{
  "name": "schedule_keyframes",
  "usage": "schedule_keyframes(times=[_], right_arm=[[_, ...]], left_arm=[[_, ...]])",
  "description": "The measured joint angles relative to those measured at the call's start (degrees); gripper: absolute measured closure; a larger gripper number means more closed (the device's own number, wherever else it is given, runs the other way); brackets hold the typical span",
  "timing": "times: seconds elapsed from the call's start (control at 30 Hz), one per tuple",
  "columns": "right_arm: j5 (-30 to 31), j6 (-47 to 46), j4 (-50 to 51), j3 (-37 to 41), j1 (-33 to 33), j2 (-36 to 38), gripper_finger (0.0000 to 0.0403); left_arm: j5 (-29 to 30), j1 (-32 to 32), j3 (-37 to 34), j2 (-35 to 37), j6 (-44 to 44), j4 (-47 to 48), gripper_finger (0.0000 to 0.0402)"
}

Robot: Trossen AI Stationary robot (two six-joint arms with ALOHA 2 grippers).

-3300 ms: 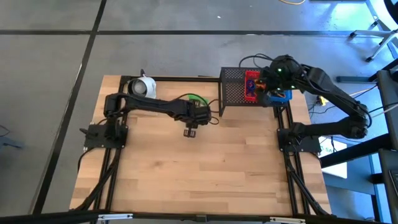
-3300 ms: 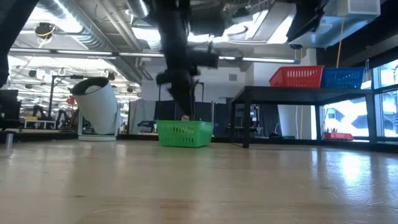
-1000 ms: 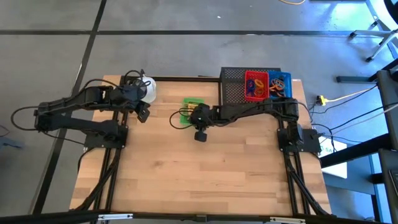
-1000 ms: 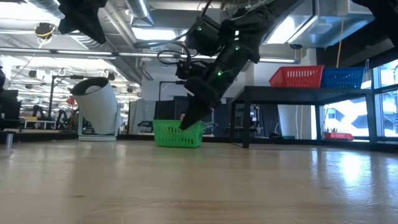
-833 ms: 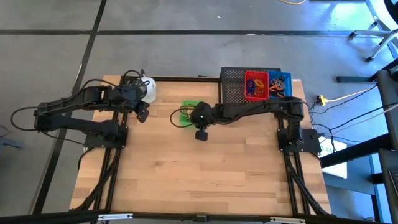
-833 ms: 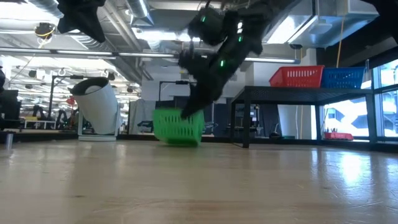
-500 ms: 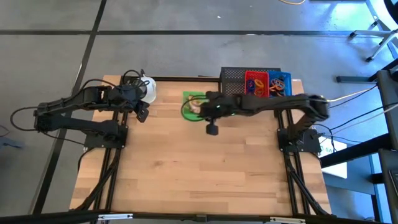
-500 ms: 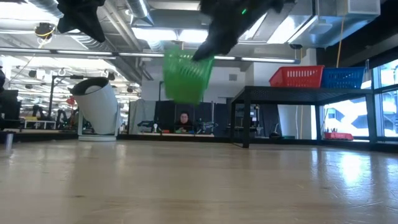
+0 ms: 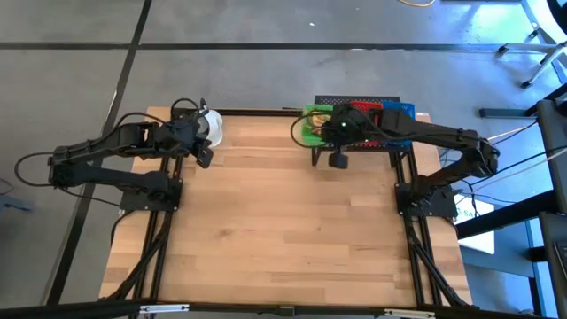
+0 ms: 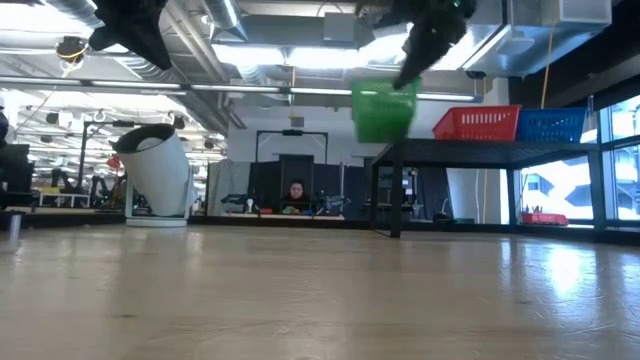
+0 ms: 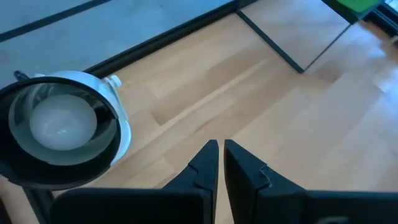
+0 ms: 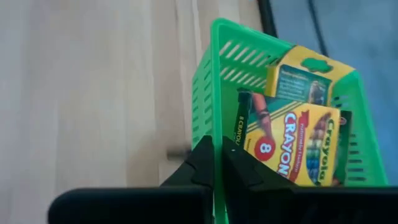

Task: Pick & Place Office Desk Supplies
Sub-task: Put the green bin filled with crayon boxes on the shelf, then return to Home Position

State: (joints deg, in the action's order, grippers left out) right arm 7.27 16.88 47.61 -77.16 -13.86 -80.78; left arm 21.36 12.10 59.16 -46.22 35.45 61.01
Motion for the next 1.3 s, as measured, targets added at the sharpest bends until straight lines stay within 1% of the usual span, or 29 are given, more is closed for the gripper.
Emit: schedule_keyframes(times=[0.13, 0.33, 0.47, 0.67, 0.87, 1.13, 1.23, 1.3], right_arm=[[-0.13, 1.82, 5.29, 0.01, -3.44, 0.07, 0.0393], [-0.31, 5.81, 6.99, 0.01, -6.32, 0.07, 0.0392], [-0.34, 7.38, 9.63, 0.01, -7.37, 0.07, 0.0391], [-0.40, 9.65, 10.65, 0.01, -7.79, 0.07, 0.0387], [-0.42, 10.67, 14.10, 0.01, -7.79, 0.07, 0.0356], [-0.55, 8.96, 14.21, 0.01, -7.79, 0.07, 0.0299], [0.86, 7.48, 14.49, -0.21, -7.67, 0.47, 0.0278], [2.32, 6.05, 15.00, -1.79, -7.27, 0.92, 0.0267]], left_arm=[[0.86, 0.00, 0.00, 0.00, 1.54, 0.00, 0.0384], [1.76, 0.00, 0.00, 0.00, 3.02, -0.02, 0.0384], [1.76, 0.00, 0.00, 0.00, 3.78, -0.02, 0.0384], [2.59, 0.00, 0.00, 0.00, 4.41, -0.02, 0.0384], [2.59, 0.00, 0.00, 0.00, 4.41, -0.02, 0.0384], [2.59, 0.00, 0.00, 0.00, 4.38, -0.02, 0.0384], [2.59, 0.00, 0.03, 0.02, 4.35, 0.00, 0.0384], [2.55, 0.00, 0.80, 0.15, 3.25, 0.11, 0.0384]])
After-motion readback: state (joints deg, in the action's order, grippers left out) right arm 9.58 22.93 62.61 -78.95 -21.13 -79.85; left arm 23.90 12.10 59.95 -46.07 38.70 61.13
